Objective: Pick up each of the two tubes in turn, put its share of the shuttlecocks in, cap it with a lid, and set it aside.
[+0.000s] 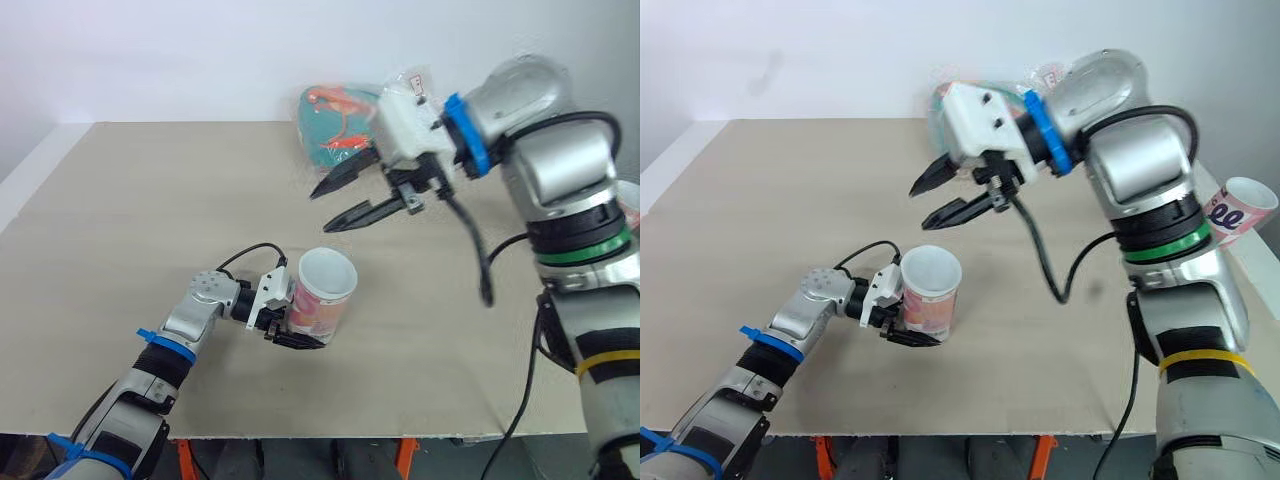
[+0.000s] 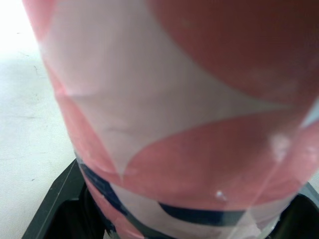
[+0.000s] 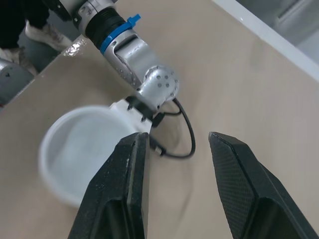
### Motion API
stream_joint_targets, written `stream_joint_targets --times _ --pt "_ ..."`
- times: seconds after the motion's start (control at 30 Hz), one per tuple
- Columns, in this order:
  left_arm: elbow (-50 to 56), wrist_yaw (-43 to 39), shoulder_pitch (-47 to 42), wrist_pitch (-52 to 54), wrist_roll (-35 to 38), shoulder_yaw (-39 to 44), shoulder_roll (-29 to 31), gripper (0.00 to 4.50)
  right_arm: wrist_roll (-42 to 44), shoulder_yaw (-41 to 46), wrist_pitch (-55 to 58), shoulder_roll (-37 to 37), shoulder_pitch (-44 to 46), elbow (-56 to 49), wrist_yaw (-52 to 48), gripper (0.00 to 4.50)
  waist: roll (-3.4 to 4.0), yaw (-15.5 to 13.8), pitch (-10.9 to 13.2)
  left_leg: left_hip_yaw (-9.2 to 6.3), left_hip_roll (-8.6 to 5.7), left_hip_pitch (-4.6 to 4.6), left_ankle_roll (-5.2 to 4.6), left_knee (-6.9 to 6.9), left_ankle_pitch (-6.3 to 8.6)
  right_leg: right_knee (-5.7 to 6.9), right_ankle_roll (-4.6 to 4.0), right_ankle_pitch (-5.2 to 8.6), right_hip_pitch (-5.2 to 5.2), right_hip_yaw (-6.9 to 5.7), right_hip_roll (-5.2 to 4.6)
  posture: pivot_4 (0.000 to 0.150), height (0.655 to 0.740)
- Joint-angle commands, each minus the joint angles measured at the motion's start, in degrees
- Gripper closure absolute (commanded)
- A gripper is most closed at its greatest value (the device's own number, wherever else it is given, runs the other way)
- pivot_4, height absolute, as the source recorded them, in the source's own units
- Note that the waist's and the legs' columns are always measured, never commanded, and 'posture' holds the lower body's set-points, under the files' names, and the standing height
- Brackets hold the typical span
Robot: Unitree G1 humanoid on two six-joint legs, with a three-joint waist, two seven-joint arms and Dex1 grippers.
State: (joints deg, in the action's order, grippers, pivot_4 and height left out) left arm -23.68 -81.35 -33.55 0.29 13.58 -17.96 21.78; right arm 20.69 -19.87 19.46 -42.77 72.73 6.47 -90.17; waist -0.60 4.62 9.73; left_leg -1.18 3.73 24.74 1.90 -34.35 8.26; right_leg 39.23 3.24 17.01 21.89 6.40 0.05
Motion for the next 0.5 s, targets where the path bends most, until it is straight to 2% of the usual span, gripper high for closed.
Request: stream_joint_targets --times 0.03,0.07,0.13,0.17,0.5 --pt "-2.96 1.39 1.1 0.91 -2.63 0.32 2.04 1.43 3.82 -0.5 0.14 -3.06 -1.25 -2.9 -2.33 2.88 0.0 0.02 0.0 0.02 0.0 0.0 0.0 0.0 0.0 0.0 0.0 0.0 0.01 0.02 0.0 0.15 0.74" --pt "-3.03 1.36 1.08 0.87 -2.64 0.31 2.04 1.43 4.21 -0.71 0.25 -3.31 -1.76 -3.53 -2.33 3.18 0.0 0.02 0.0 0.01 0.0 -0.01 0.0 0.01 0.0 0.0 0.0 0.0 0.02 0.02 0.0 0.15 0.74" --pt "-3.21 1.3 0.97 0.76 -2.69 0.28 2.0 1.43 4.71 -0.96 0.47 -3.25 -2.52 -4.59 -2.33 4.18 0.02 0.03 0.01 0.02 0.0 -0.01 0.0 0.01 0.0 0.0 -0.01 -0.01 0.05 0.04 0.01 0.15 0.74" --pt "-3.25 1.29 0.9 0.73 -2.72 0.27 1.97 1.43 5.35 -1.07 0.81 -3.19 -2.76 -5.17 -2.33 4.45 0.02 0.03 0.01 0.01 0.0 -0.01 0.0 0.01 0.0 0.0 -0.01 -0.03 0.07 0.04 0.01 0.15 0.74" --pt "-3.17 1.5 0.84 0.67 -2.67 0.48 2.13 1.43 5.26 -2.41 4.87 2.73 -3.24 -7.44 -2.19 4.45 0.01 0.03 0.01 0.0 0.0 0.03 0.0 0.0 0.0 0.0 0.0 -0.06 0.09 0.04 0.01 0.15 0.74"
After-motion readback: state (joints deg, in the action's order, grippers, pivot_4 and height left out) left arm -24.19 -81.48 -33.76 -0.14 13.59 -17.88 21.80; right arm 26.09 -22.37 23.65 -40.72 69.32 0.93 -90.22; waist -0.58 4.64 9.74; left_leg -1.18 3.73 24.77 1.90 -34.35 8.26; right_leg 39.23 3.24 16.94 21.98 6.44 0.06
